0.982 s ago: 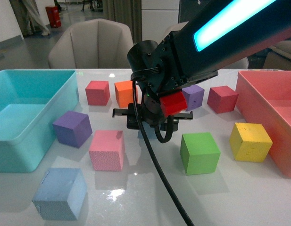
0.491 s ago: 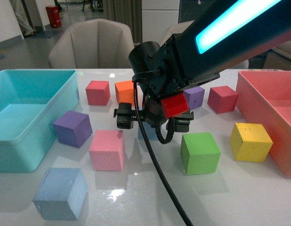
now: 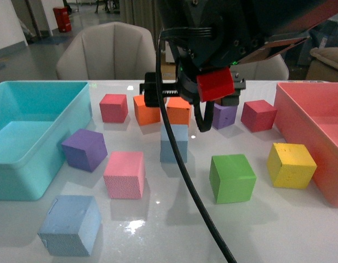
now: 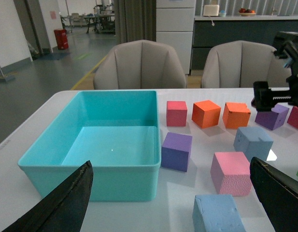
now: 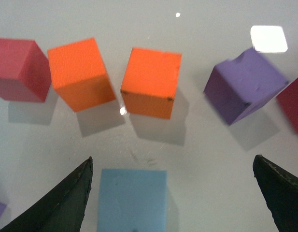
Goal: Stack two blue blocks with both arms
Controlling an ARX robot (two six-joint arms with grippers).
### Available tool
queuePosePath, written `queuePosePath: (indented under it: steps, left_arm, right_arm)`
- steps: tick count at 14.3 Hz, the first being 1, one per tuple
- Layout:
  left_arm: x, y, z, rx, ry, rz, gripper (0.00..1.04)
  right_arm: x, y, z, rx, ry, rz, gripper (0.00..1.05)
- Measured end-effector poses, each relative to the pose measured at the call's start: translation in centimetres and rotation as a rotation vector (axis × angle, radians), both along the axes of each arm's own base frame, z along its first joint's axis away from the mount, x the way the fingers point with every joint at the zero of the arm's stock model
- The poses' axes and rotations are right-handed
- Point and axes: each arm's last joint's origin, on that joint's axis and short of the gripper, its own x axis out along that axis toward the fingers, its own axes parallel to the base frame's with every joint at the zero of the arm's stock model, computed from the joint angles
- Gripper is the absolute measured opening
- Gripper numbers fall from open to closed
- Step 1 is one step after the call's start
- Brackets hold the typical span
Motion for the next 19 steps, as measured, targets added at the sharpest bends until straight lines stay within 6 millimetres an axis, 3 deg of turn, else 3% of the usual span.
queuePosePath:
  steps: [2, 5, 7, 9, 10, 11, 12, 19]
  left_arm:
    - [0.0, 0.0, 0.0, 0.000, 0.000, 0.000, 0.98]
    - [0.0, 0.0, 0.0, 0.000, 0.000, 0.000, 0.98]
    - [0.0, 0.0, 0.0, 0.000, 0.000, 0.001, 0.98]
    - [0.0, 0.0, 0.0, 0.000, 0.000, 0.000, 0.98]
    - [0.0, 0.0, 0.0, 0.000, 0.000, 0.000, 0.98]
    - [0.0, 0.0, 0.0, 0.000, 0.000, 0.000, 0.98]
    - [0.0, 0.0, 0.0, 0.000, 0.000, 0.000, 0.98]
    - [0.0, 0.0, 0.0, 0.000, 0.000, 0.000, 0.98]
  right_arm:
    - [-1.3, -0.9, 2.0, -0.030, -0.090, -0.001, 0.98]
    - [-3.7, -2.5, 2.8, -0.017, -0.159, -0.012, 0.98]
    - [-7.3, -6.7, 3.9, 0.003, -0.470, -0.008, 0.75]
    - [-16.1, -15.9, 7.0, -0.002, -0.650, -0.081, 0.40]
    - [-20.3, -17.7, 5.7, -0.018, -0.593, -0.054, 0.23]
    - [-23.0, -18.7, 4.6, -0.021, -0.586, -0.034, 0.07]
    - [-24.1, -19.4, 4.6, -0.020, -0.613, -0.037, 0.02]
    - [-28.7, -21.2, 2.6, -0.020, -0.606, -0.032, 0.02]
